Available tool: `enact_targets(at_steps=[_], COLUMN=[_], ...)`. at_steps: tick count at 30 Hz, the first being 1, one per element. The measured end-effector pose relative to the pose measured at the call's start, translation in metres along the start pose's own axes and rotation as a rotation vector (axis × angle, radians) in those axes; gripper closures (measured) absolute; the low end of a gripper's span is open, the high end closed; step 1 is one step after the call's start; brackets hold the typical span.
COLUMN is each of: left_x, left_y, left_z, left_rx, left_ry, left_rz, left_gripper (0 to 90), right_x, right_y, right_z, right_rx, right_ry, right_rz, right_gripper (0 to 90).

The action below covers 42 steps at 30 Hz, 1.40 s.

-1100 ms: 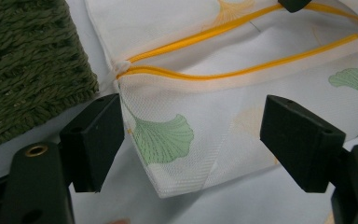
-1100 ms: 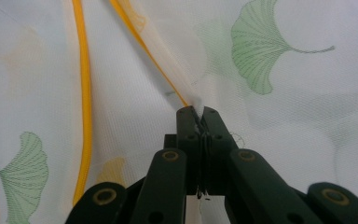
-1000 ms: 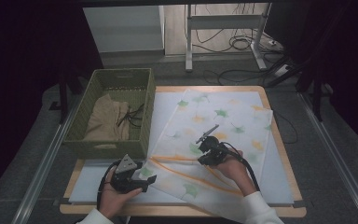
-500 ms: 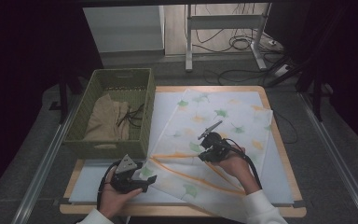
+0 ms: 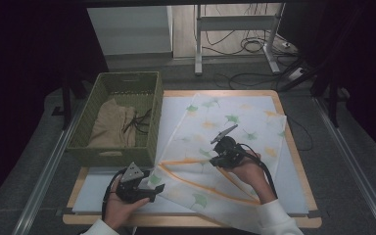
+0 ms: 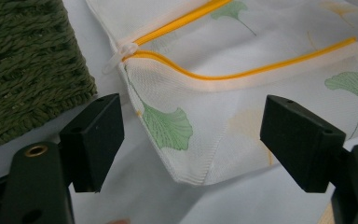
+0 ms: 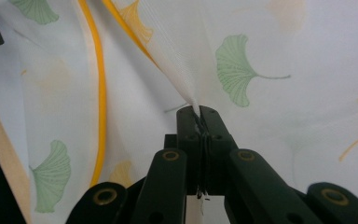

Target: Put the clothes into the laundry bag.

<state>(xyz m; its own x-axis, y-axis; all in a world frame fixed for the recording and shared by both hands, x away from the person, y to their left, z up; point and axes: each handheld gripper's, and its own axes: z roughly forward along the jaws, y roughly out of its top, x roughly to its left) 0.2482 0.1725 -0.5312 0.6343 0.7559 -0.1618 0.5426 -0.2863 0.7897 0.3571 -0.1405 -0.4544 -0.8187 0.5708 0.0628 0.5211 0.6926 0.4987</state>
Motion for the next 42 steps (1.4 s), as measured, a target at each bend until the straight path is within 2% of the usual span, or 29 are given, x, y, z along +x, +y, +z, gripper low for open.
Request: enact_targets(at_steps=[12,19,42], left_x=[0.001,0.000,-0.002], left_y=[0.000,0.000,0.000], left_z=[0.000,0.000,-0.002], left_rx=[-0.001,-0.003,-0.012], left_ry=[-0.001,-0.009,-0.007], left_rz=[0.003,0.009,0.001], left_gripper=[21.1,20.9,17.8], right_x=[-0.001,0.001,-0.002], right_y=[0.003,0.006,0.009], right_z=[-0.018,-0.029,-0.042], right_rx=[-0.059,-0.102,-0.162], right_ry=[-0.002,-0.022,-0.035], right_rz=[0.005,-0.001,0.006], right_gripper=[86.5,86.5,86.5])
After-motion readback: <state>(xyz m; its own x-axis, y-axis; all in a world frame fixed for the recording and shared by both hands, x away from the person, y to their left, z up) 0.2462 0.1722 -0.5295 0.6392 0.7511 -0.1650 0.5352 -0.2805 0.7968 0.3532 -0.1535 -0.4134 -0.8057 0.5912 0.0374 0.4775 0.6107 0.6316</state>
